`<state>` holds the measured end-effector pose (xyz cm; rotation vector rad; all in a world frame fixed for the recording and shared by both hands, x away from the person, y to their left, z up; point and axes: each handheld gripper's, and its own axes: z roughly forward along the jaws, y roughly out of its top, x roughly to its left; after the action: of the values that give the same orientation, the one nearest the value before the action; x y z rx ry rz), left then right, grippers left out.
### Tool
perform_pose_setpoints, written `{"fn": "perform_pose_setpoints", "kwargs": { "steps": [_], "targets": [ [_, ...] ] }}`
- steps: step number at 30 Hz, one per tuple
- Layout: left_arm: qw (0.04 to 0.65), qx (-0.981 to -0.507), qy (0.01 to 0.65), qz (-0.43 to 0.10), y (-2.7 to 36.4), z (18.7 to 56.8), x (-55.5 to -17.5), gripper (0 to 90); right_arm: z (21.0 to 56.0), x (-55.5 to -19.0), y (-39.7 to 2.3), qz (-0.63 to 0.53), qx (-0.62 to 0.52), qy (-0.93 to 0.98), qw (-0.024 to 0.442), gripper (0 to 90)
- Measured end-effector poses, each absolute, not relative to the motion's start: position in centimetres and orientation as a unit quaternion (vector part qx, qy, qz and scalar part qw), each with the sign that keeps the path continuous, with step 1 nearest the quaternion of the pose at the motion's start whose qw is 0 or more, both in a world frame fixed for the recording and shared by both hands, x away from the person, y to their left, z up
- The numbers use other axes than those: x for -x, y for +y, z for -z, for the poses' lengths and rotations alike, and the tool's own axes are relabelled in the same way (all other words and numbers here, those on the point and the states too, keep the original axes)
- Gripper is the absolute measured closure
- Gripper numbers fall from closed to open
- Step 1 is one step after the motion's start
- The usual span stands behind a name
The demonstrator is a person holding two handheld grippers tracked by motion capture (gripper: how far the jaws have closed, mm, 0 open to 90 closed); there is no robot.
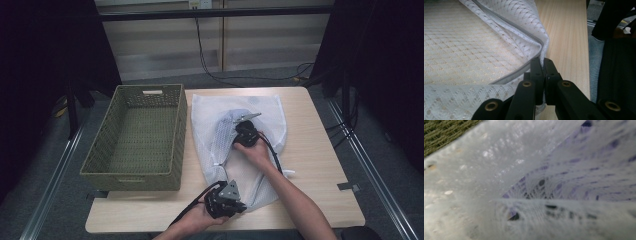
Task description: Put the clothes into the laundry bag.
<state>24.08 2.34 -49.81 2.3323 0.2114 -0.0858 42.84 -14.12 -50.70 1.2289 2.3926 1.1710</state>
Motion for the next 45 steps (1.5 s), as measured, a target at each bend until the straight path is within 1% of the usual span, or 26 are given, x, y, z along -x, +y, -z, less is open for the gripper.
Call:
{"fn": "perform_pose_setpoints", "kwargs": {
  "steps": [7,10,11,17,20,22,26,31,34,36,40,43,45],
  "targets": [
    [0.384,-0.919,0.083,0.033,2.4,49.8,-24.1,88.4,50.4,-42.0,-14.6,-0.407,-0.400,0.818,0.074,90.0],
    [0.391,-0.916,0.084,0.035,2.4,49.9,-24.1,88.4,50.1,-41.1,-15.0,-0.418,-0.385,0.820,0.061,87.9],
    [0.383,-0.920,0.081,0.034,2.5,49.7,-24.1,88.4,49.9,-40.7,-15.2,-0.420,-0.379,0.822,0.058,87.4],
    [0.387,-0.918,0.081,0.033,2.4,49.8,-24.1,88.2,48.1,-38.6,-17.2,-0.440,-0.350,0.826,0.044,81.9],
    [0.395,-0.914,0.082,0.034,2.4,50.0,-24.1,88.3,47.8,-37.7,-18.6,-0.448,-0.344,0.824,0.044,79.2],
    [0.394,-0.915,0.082,0.034,2.4,50.0,-24.1,88.2,47.9,-37.2,-19.7,-0.455,-0.345,0.820,0.041,75.5],
    [0.388,-0.918,0.078,0.028,2.3,49.8,-24.0,88.1,47.7,-36.9,-21.3,-0.467,-0.353,0.810,0.042,70.8],
    [0.393,-0.916,0.073,0.026,2.2,49.9,-23.9,87.3,46.6,-37.3,-22.5,-0.492,-0.362,0.790,0.060,66.1],
    [0.392,-0.917,0.070,0.024,2.2,49.9,-23.9,86.5,46.2,-37.6,-23.3,-0.505,-0.365,0.780,0.057,68.0],
    [0.390,-0.918,0.070,0.025,2.3,49.8,-24.0,86.2,46.1,-37.8,-23.7,-0.512,-0.367,0.774,0.061,67.3],
    [0.397,-0.915,0.072,0.030,2.2,49.9,-24.0,85.5,46.3,-38.4,-24.3,-0.502,-0.384,0.771,0.077,58.8],
    [0.394,-0.916,0.071,0.028,2.2,49.9,-24.0,85.5,46.6,-39.0,-24.7,-0.494,-0.397,0.769,0.086,55.1],
    [0.394,-0.916,0.070,0.029,2.2,49.9,-24.0,85.5,46.8,-39.4,-24.8,-0.490,-0.404,0.767,0.085,54.4]
  ]
}}
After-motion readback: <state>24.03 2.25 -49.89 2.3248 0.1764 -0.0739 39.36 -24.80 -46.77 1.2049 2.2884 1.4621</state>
